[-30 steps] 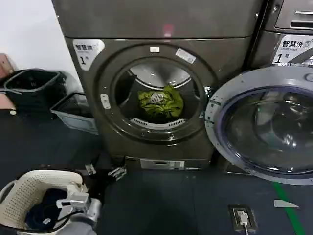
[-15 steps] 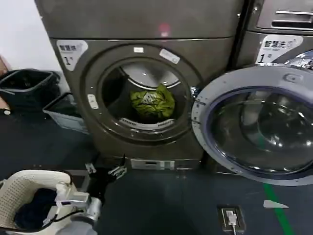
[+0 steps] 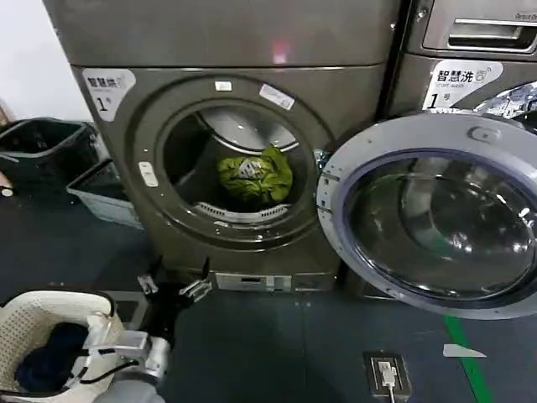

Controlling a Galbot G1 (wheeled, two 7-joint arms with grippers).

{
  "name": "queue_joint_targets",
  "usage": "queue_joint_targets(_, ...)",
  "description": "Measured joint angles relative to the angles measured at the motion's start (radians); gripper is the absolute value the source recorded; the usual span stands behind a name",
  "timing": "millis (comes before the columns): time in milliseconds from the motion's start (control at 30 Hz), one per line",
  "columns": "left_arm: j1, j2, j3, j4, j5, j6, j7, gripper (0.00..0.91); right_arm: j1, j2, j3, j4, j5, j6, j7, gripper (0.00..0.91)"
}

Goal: Grasp the clothes from the dryer.

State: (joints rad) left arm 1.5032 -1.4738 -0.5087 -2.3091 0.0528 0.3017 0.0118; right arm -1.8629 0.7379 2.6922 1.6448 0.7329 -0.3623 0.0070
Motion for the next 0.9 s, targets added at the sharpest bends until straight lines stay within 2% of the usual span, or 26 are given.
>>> queue_joint_targets(233,-0.017,-0.003,0.009,0.006,0.002,-0.006,0.004,0.907,-0.012,0.004,0.008,0.004,0.015,0.029,0.002,0.907)
queue_joint_targets(900,-0.054,-0.001,0.038,0.037,-0.003,0.005,0.010,0.907,-0.036,0.019,0.027,0.015,0.026,0.045,-0.004,0.907)
